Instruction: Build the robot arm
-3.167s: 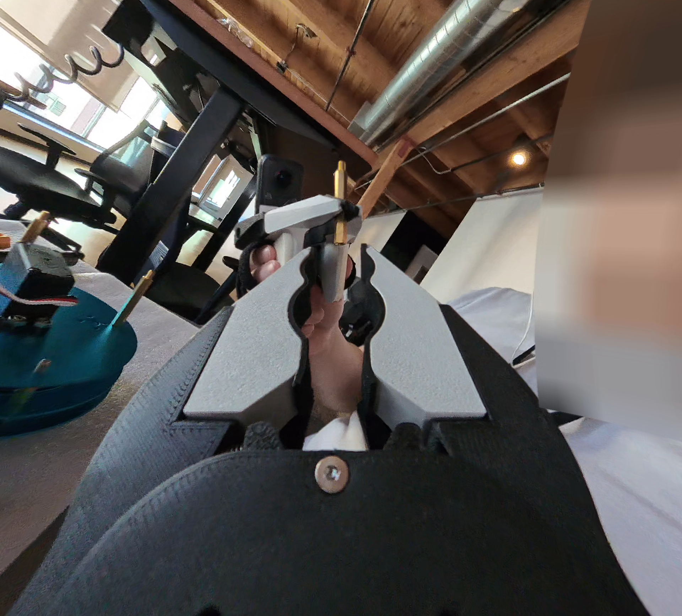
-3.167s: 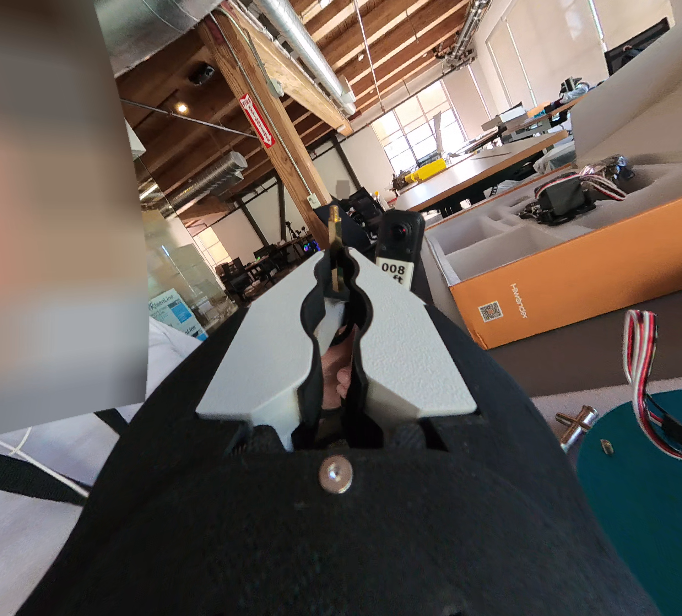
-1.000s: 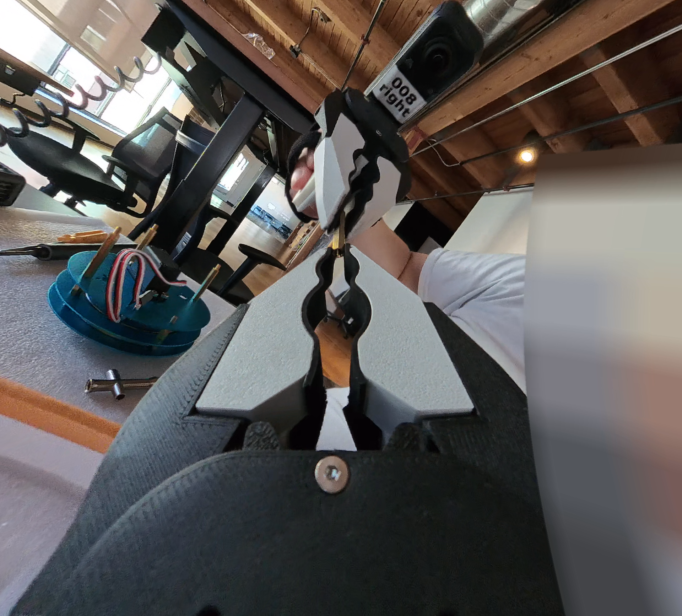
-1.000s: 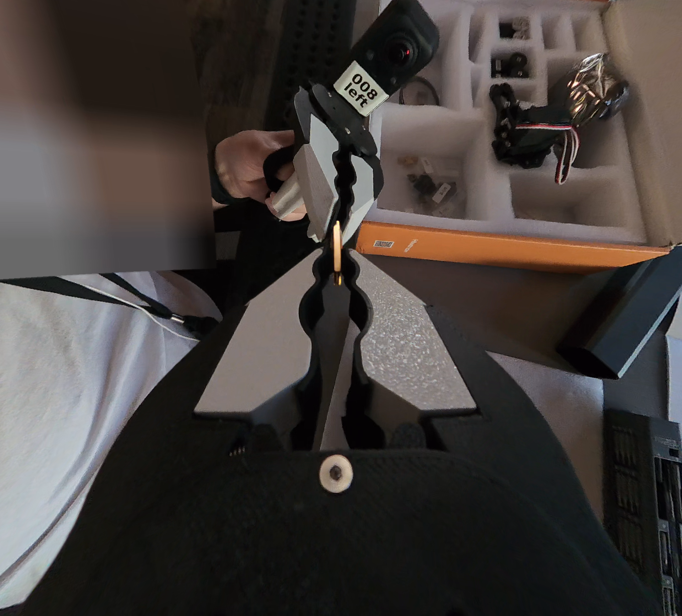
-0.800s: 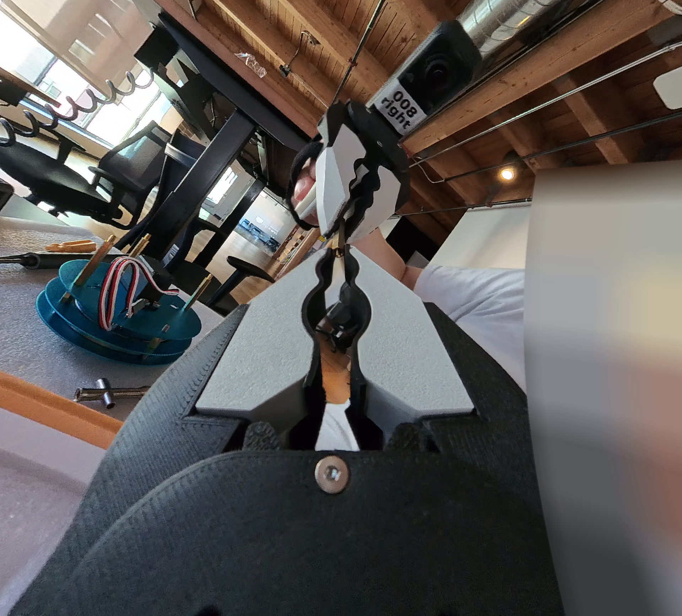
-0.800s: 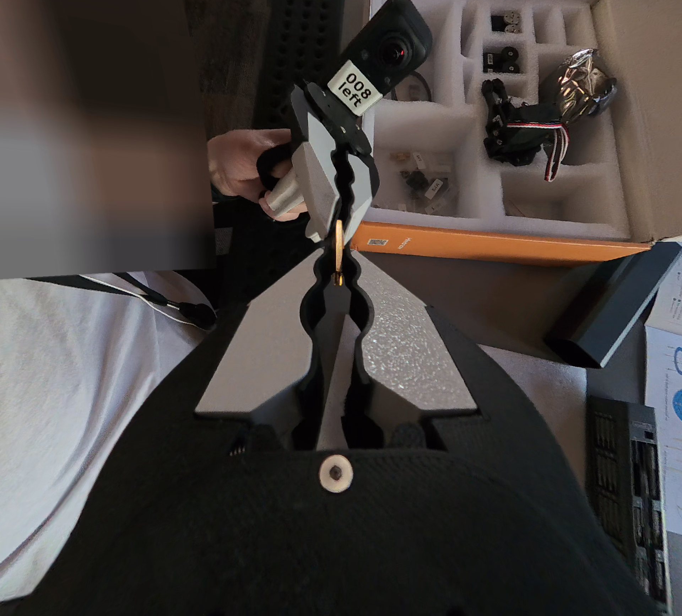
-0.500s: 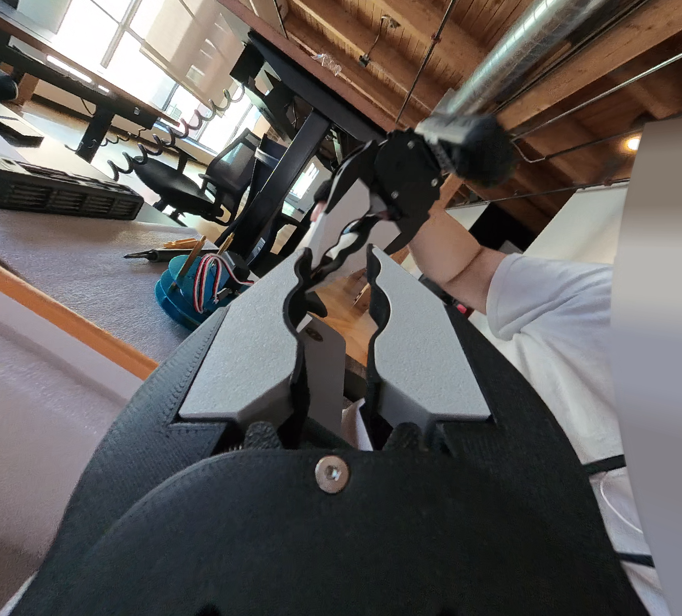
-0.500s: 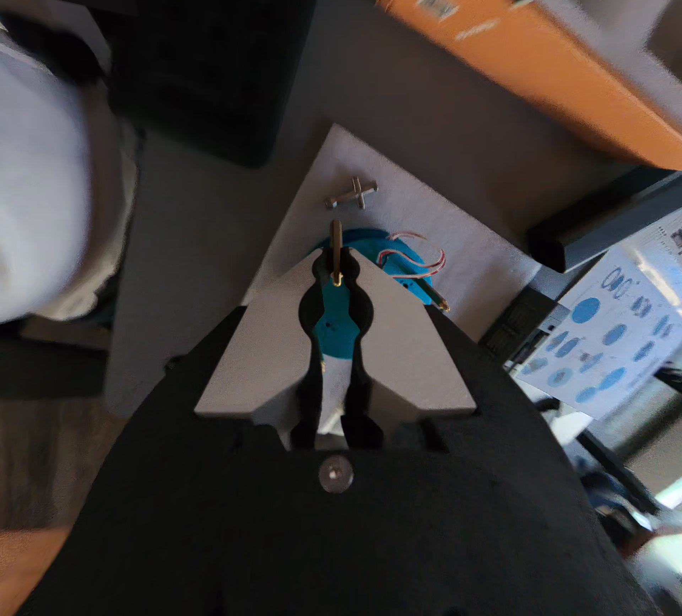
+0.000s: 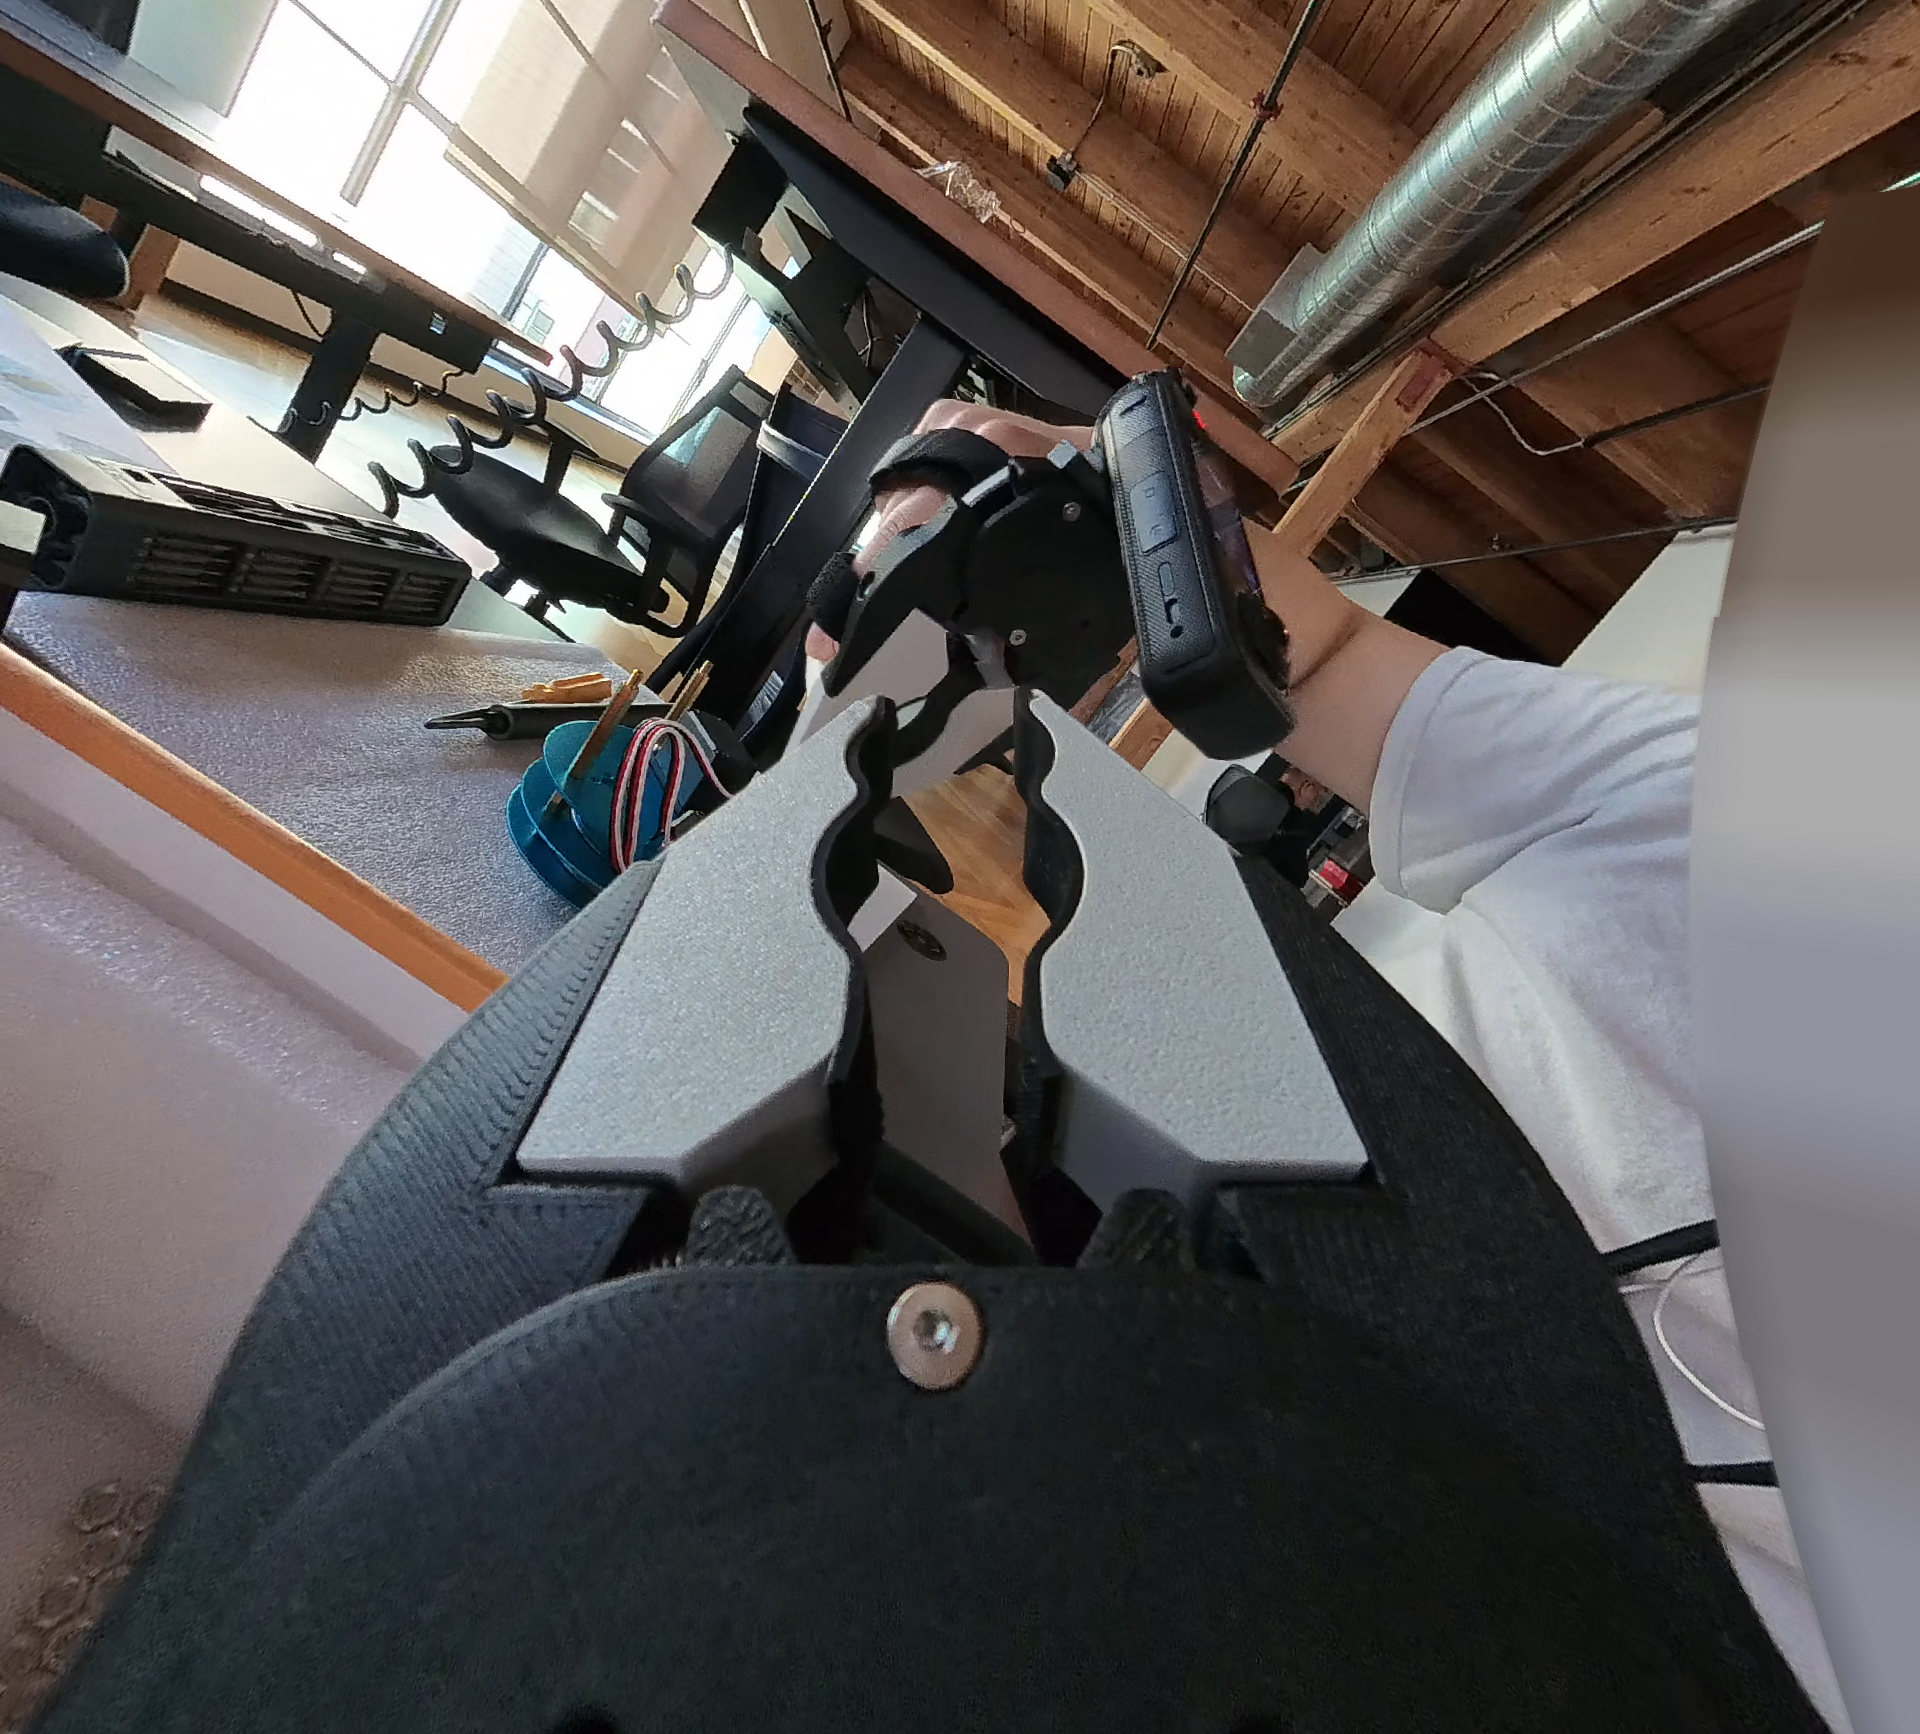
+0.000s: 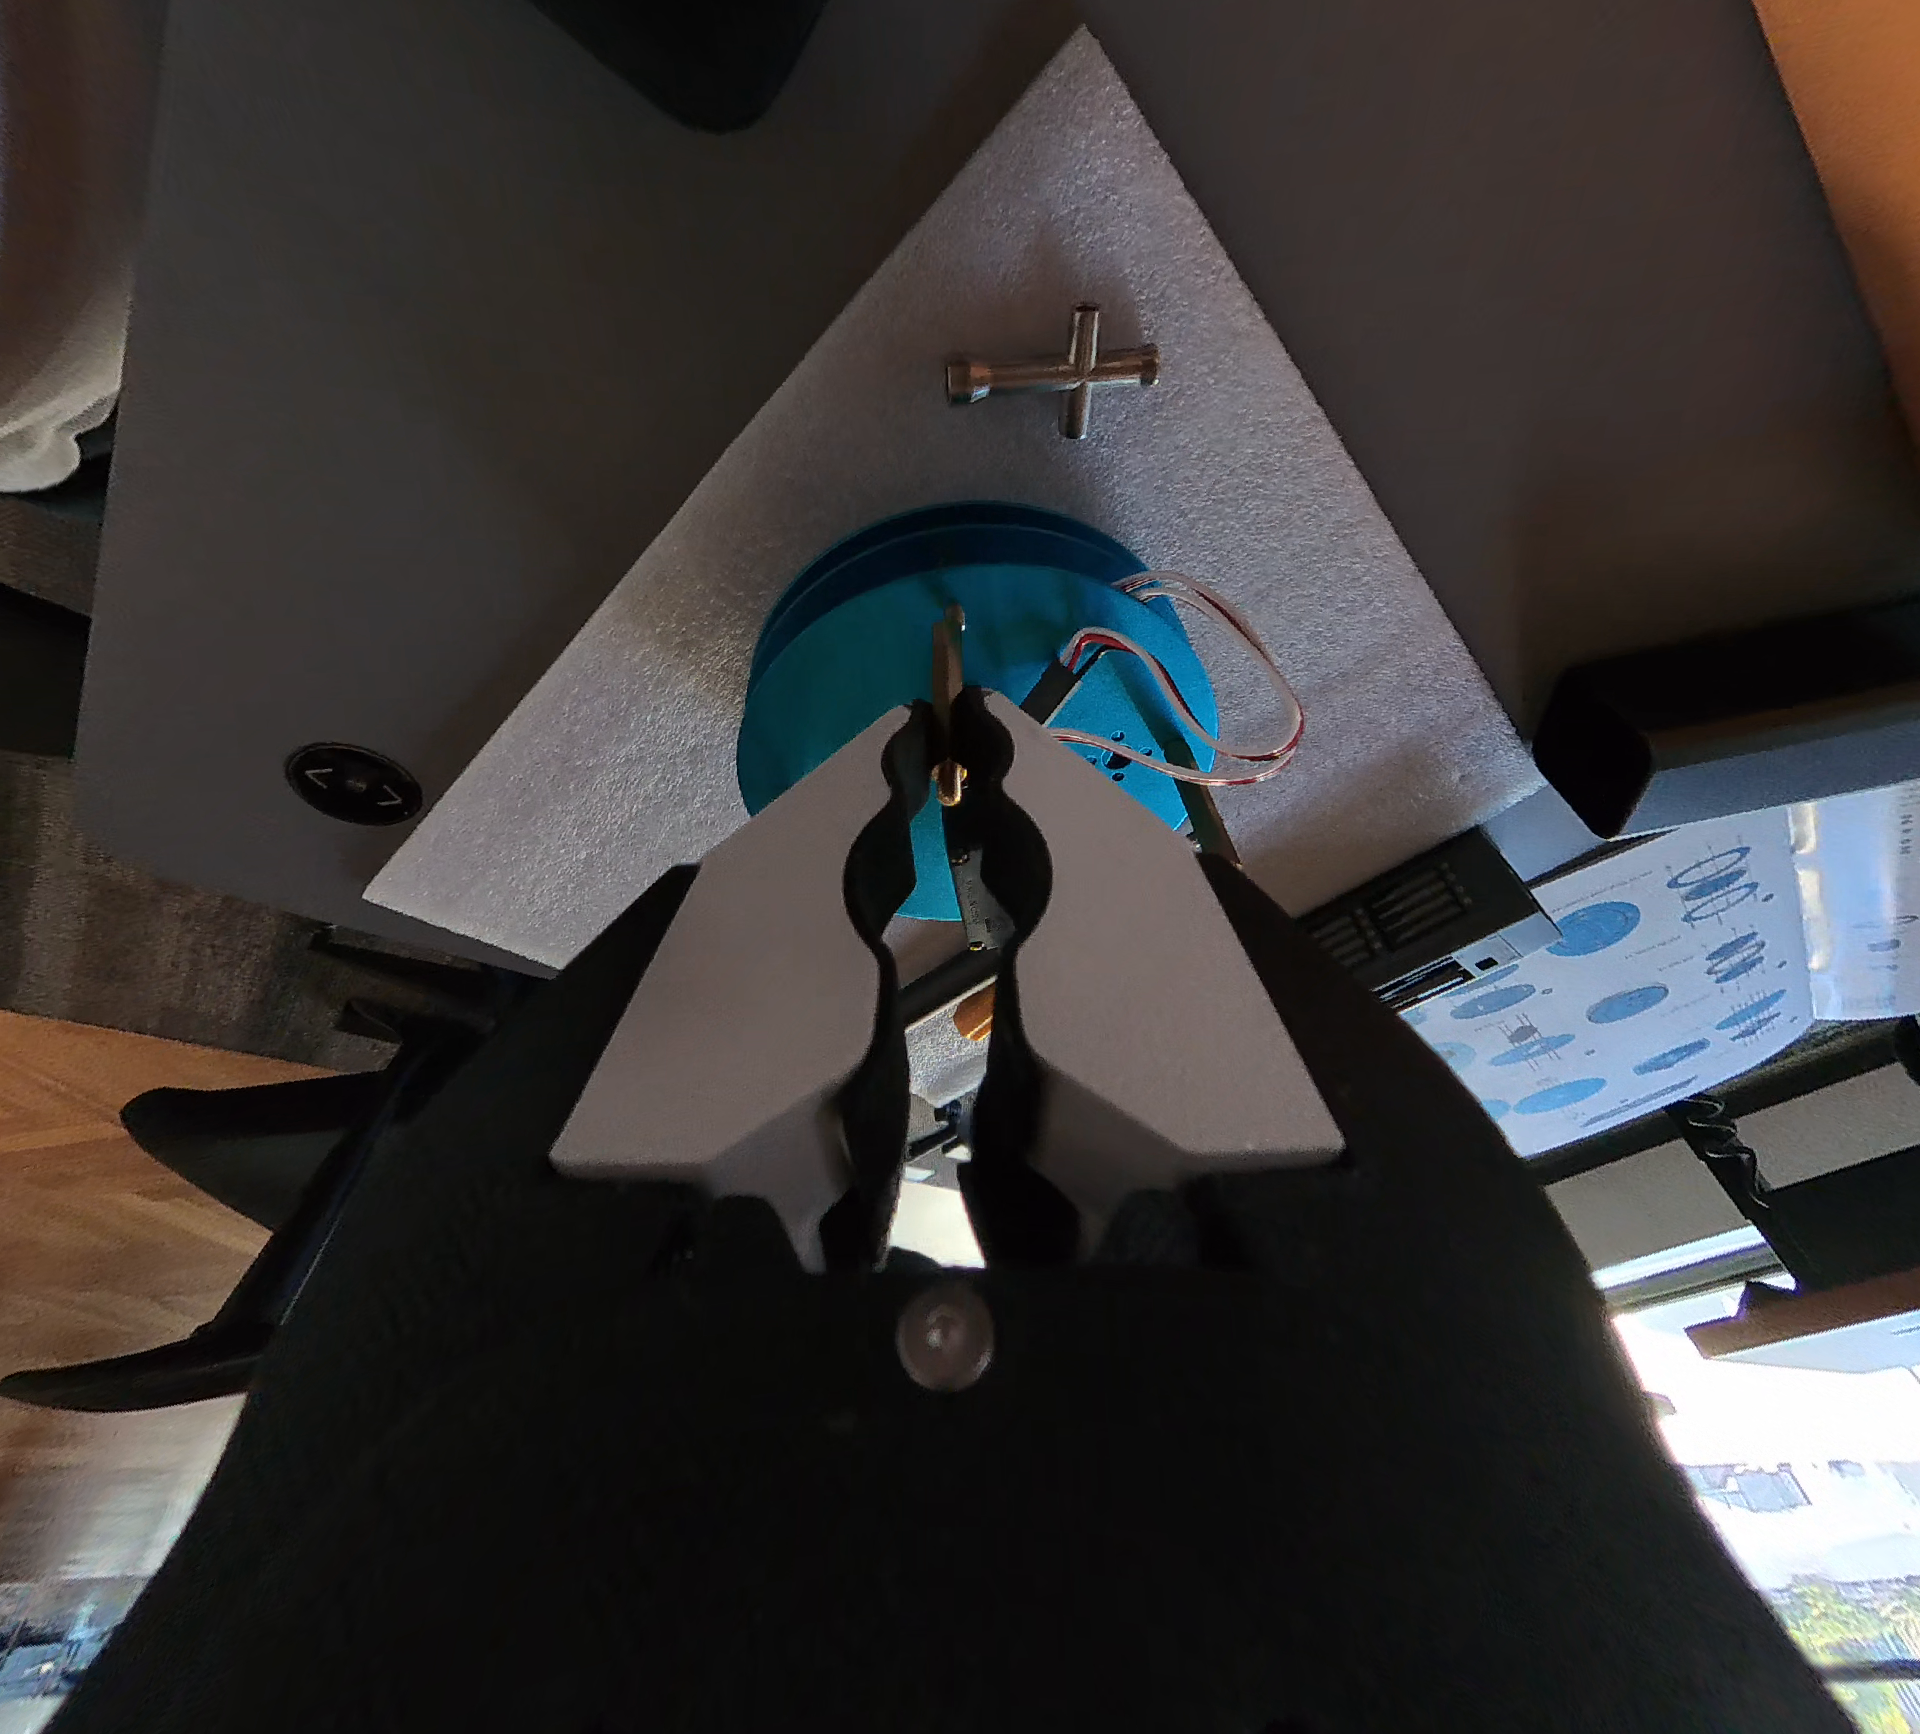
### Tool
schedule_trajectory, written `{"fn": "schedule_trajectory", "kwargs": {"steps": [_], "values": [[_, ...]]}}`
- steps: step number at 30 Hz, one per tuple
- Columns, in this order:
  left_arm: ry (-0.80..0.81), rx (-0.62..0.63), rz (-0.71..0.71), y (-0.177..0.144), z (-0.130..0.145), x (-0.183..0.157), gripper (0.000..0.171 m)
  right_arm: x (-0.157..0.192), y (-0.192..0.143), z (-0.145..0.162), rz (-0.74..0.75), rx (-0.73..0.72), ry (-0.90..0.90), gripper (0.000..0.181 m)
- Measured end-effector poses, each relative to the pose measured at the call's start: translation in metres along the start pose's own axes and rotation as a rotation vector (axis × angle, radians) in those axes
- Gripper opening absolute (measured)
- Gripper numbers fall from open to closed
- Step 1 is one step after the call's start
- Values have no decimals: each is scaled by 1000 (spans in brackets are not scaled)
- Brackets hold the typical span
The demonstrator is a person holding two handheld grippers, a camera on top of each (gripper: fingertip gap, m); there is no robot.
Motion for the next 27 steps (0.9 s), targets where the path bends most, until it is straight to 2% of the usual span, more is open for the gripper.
{"fn": "schedule_trajectory", "kwargs": {"steps": [7,14,15,18,21,24,27], "values": [[-3,3,6,0,1,0,19,-1,5,0,17,-43,-5,5],[-2,6,-1,0,1,1,18,-3,5,-1,62,66,-336,5],[-1,7,-2,0,1,1,18,-3,6,-1,35,72,-288,5],[-2,6,-6,0,1,1,18,0,6,-1,-154,47,210,4],[-5,8,-5,0,2,0,18,1,6,0,-215,30,573,4],[-8,9,-2,0,2,0,18,3,7,-2,-205,12,758,4],[-15,11,4,1,3,0,18,2,6,-2,-174,1,747,4]]}}
Point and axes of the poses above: each gripper's, where its closed fingertips meet, y out along the fingers, z out of its underside, x = y × z across the jaws, the point moved 1 cm from there along -y, back along the fingers, and after that the axes turned 13 degrees about -y, right-handed, at the moved point
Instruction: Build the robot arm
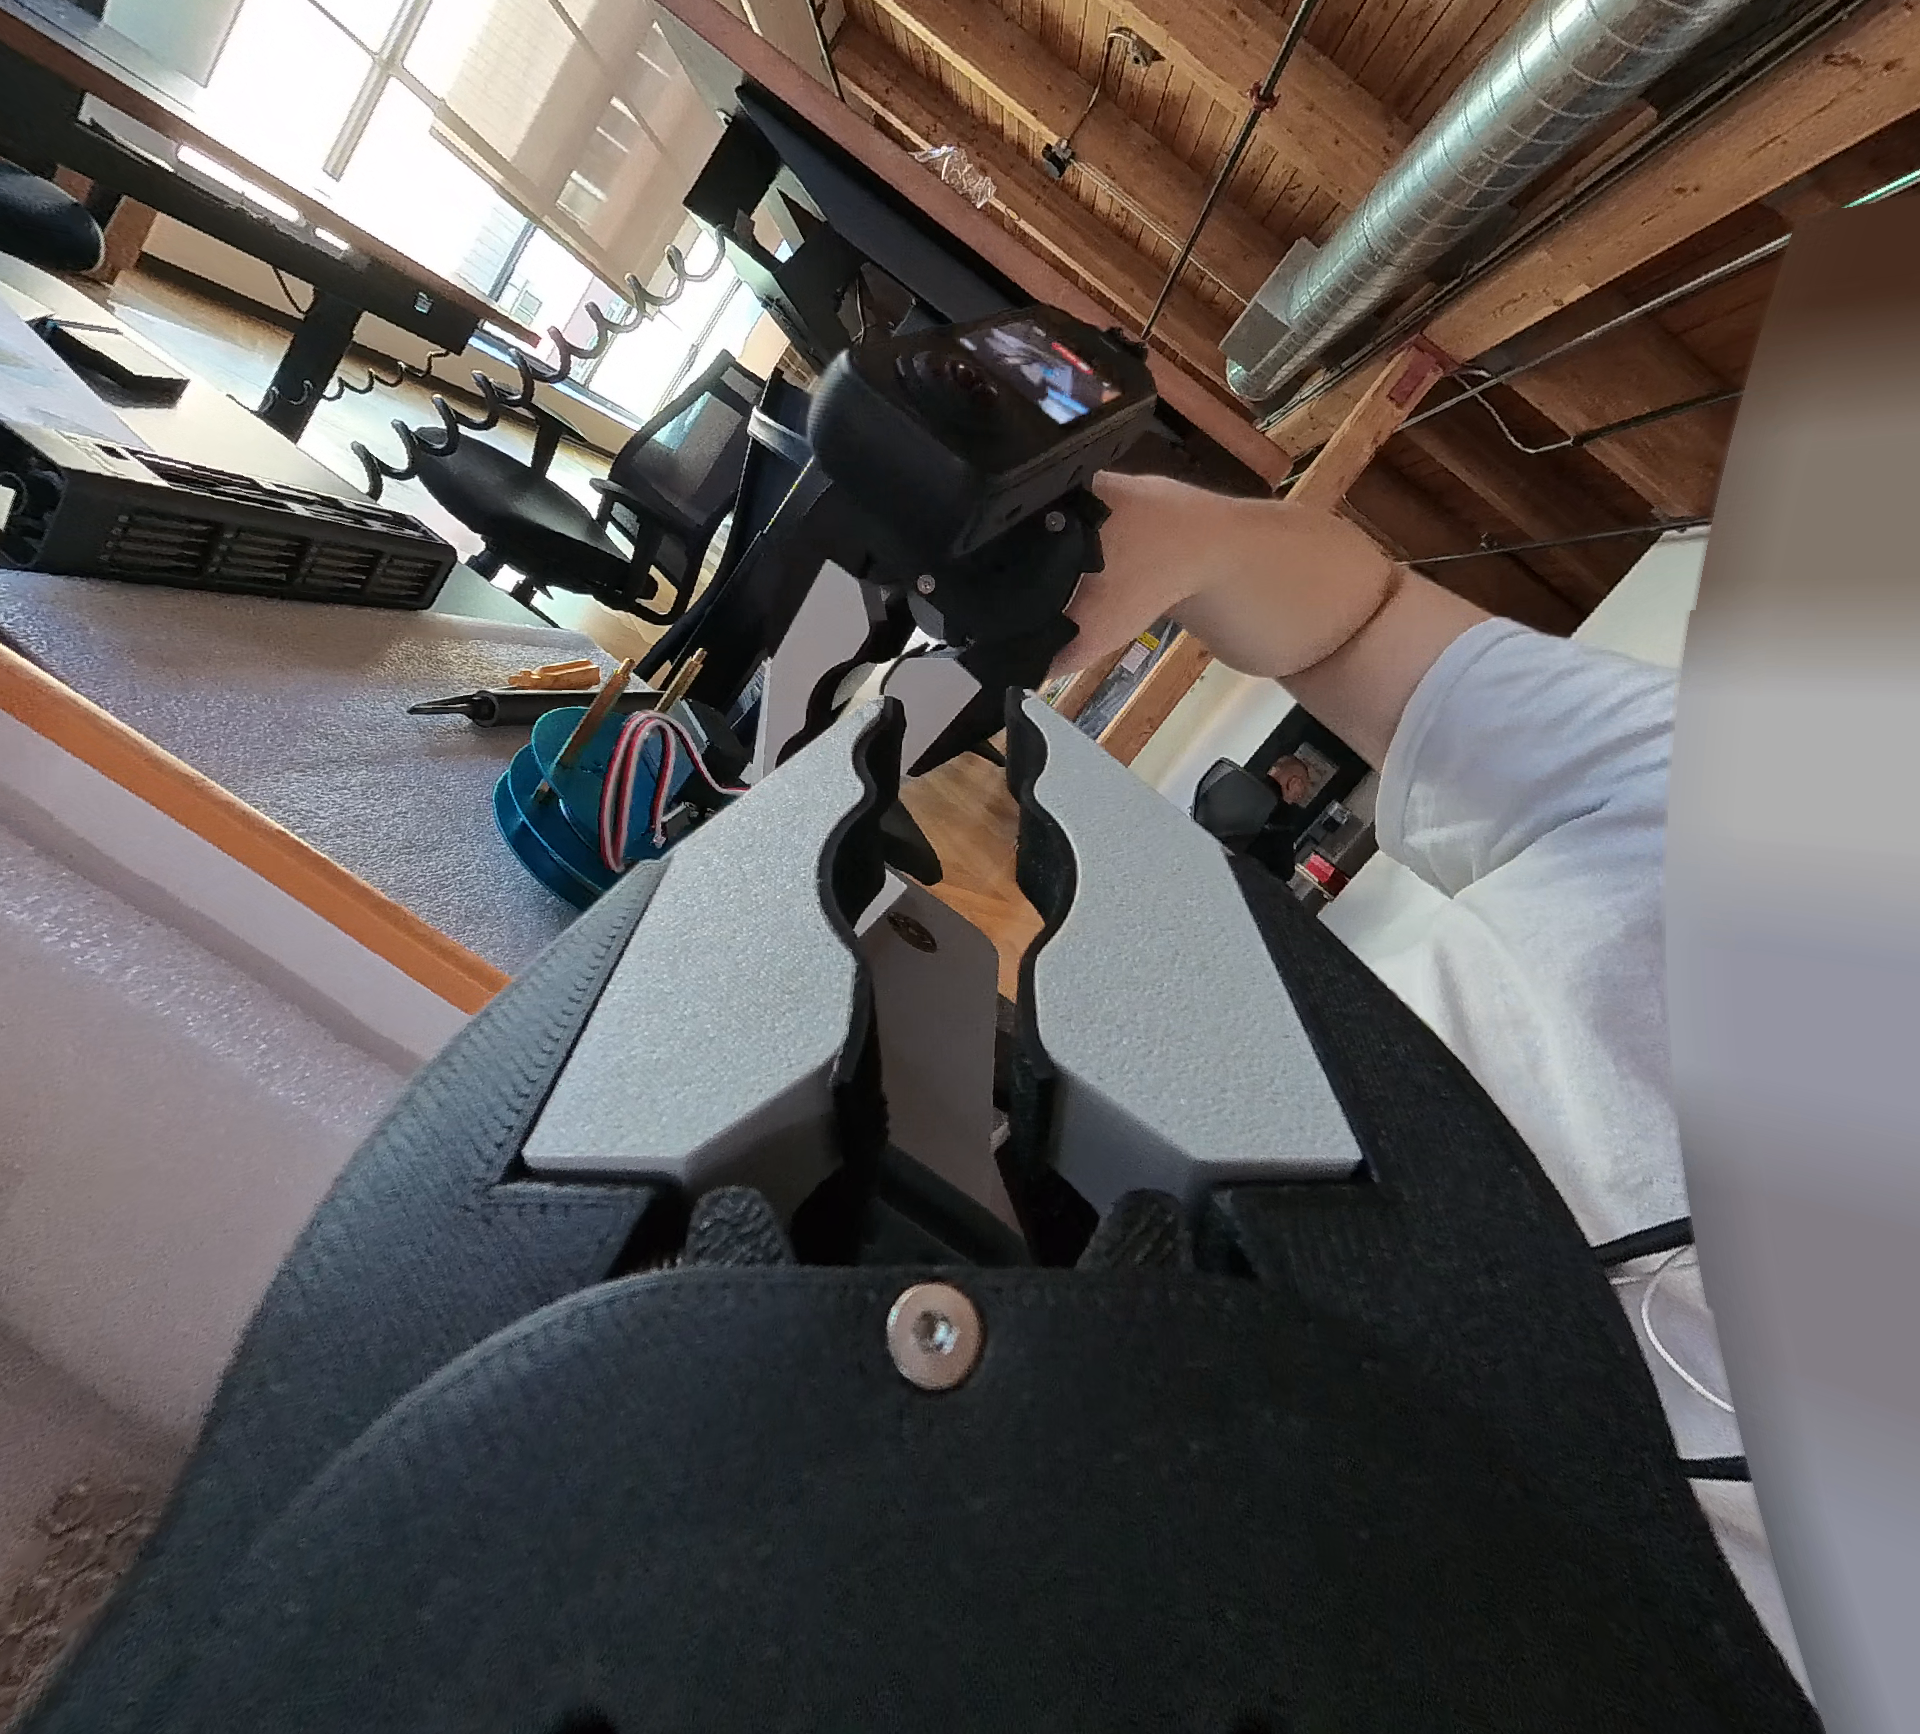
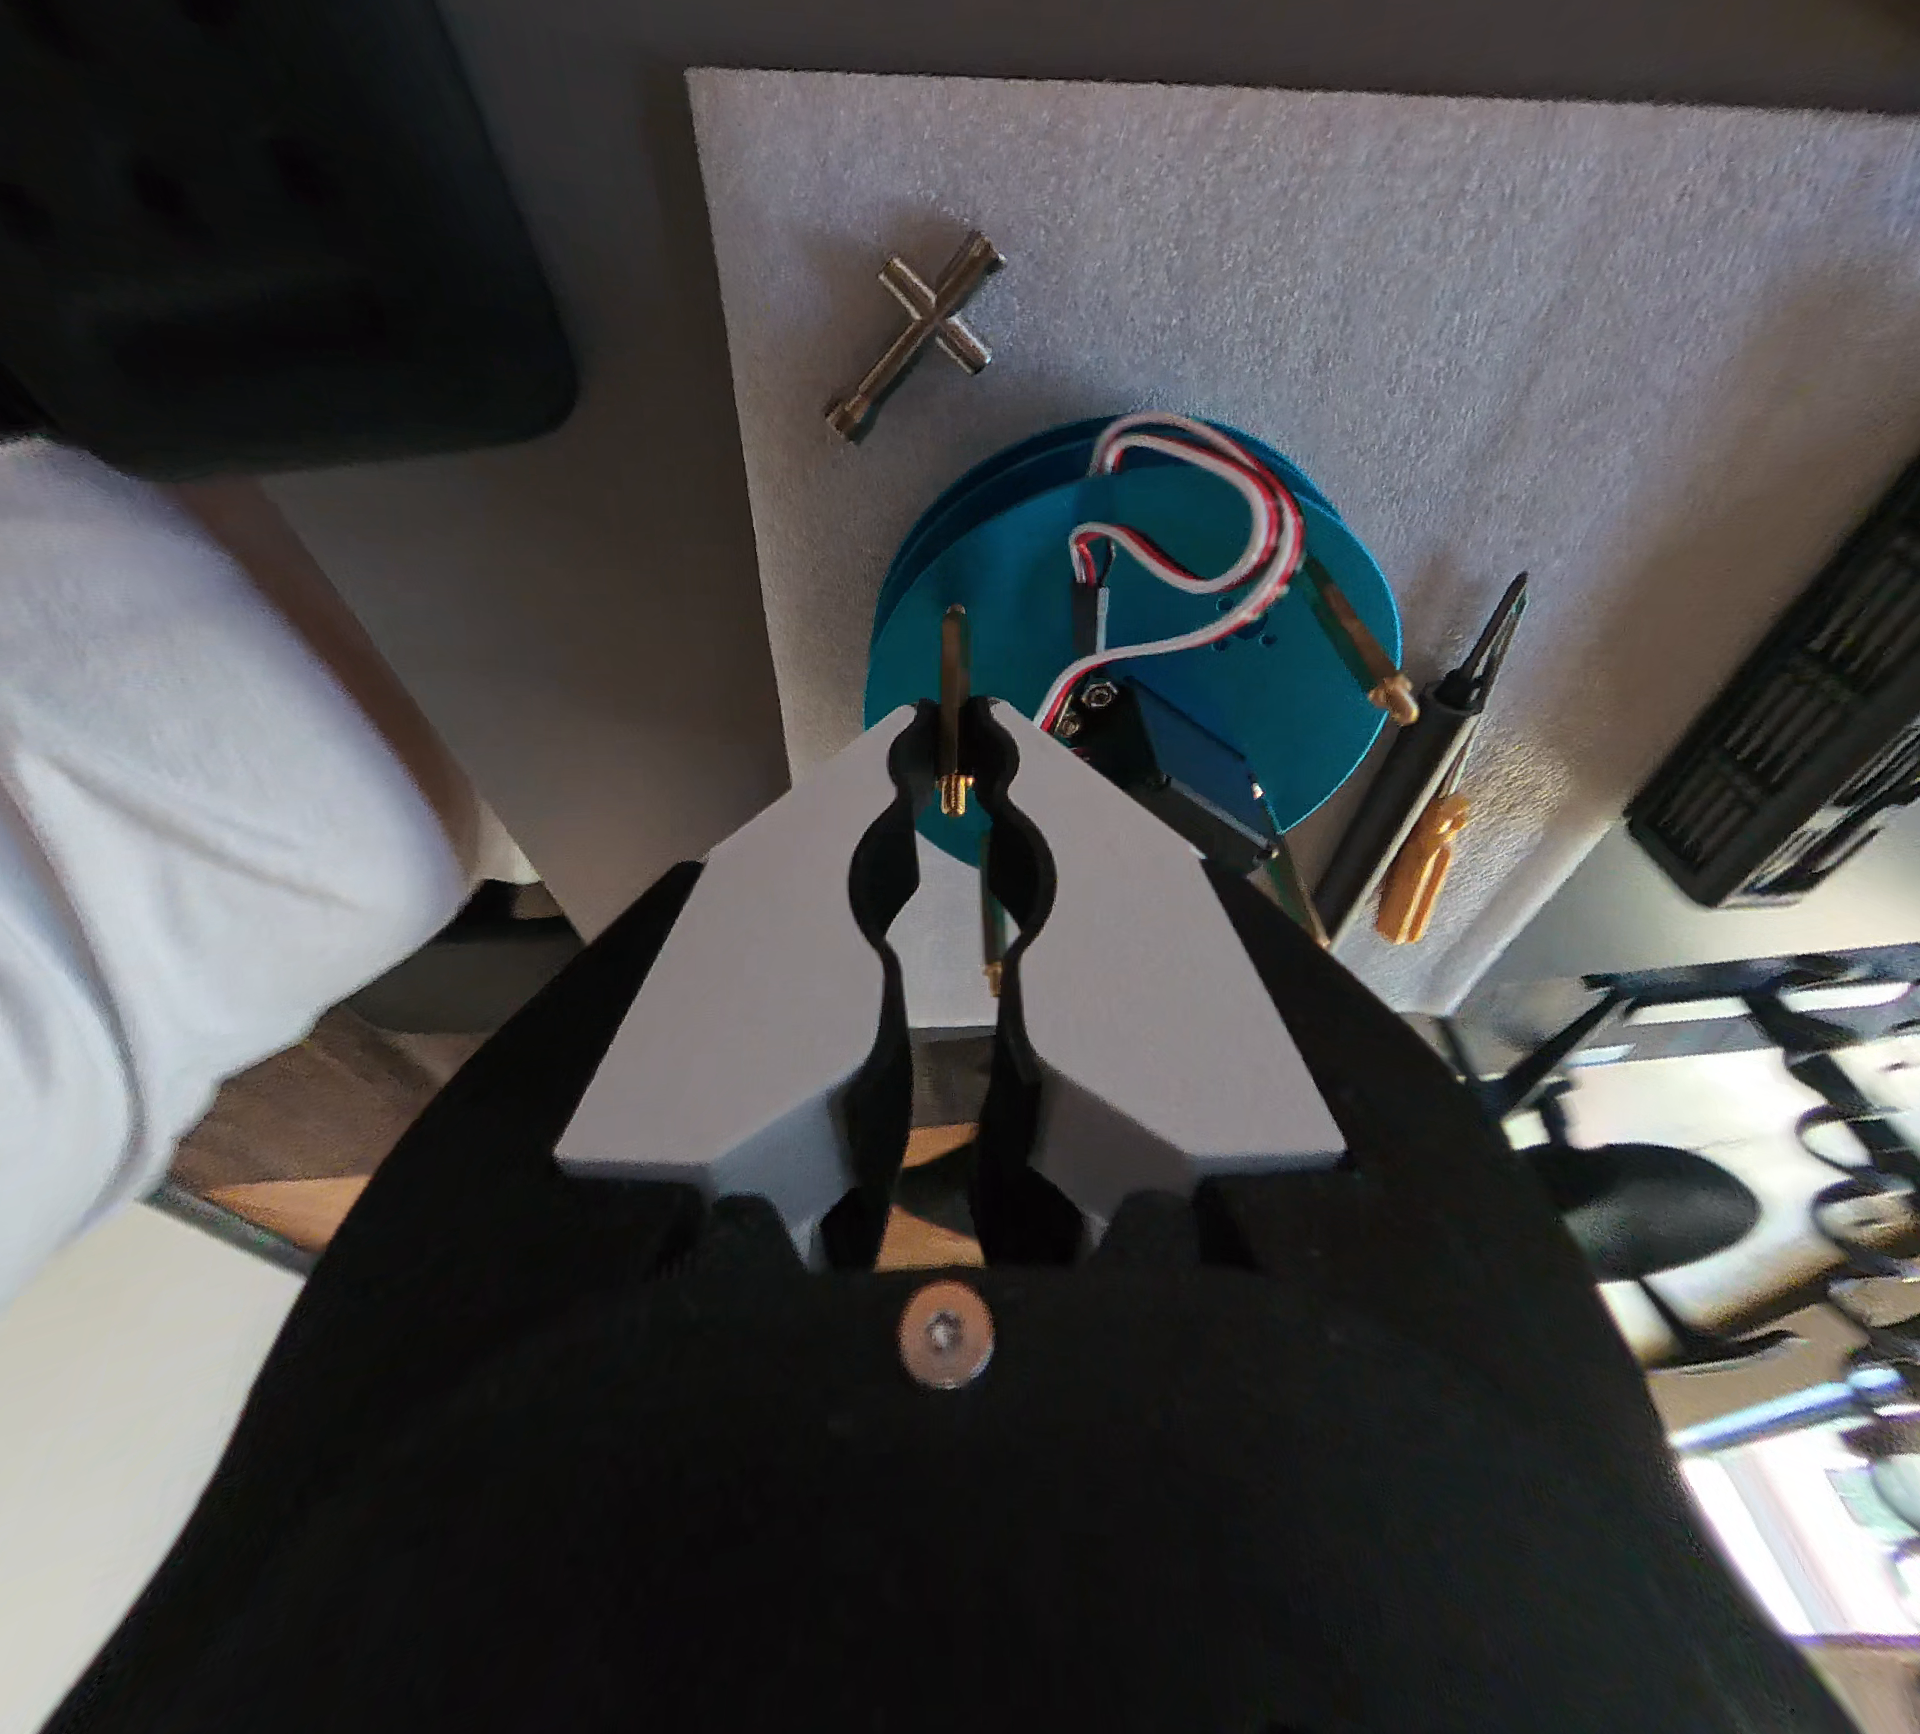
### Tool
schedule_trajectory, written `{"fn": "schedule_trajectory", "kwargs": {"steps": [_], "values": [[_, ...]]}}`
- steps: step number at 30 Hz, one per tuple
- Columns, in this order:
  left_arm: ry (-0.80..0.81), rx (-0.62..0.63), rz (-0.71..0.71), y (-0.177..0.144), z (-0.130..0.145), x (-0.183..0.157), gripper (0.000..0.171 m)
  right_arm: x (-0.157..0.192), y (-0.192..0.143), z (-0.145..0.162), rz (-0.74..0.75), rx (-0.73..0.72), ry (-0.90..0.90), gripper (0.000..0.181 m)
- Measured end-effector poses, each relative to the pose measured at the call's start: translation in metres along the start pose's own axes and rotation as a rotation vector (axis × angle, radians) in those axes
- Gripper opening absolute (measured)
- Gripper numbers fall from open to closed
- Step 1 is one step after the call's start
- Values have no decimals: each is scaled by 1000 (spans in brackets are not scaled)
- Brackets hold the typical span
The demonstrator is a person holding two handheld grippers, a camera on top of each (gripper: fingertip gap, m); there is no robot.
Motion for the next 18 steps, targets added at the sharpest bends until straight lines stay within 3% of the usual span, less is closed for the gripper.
{"fn": "schedule_trajectory", "kwargs": {"steps": [6,11,13,16,18], "values": [[2,3,-4,2,1,0,18,-2,-1,-4,155,109,-540,4],[1,-1,-10,1,-1,1,18,5,0,-15,187,216,-878,4],[-1,-3,-8,0,-1,1,18,5,2,-17,166,247,-875,4],[-2,-1,-7,0,0,0,18,2,1,-17,96,256,-673,5],[-1,0,-6,1,0,0,17,1,0,-14,62,234,-629,5]]}}
Point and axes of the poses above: each gripper's, where its closed fingertips meet, y out along the fingers, z out of its underside, x = y × z across the jaws, the point moved 1 cm from there along -y, back along the fingers, and after that the axes turned 13 degrees about -y, right-handed, at the moved point
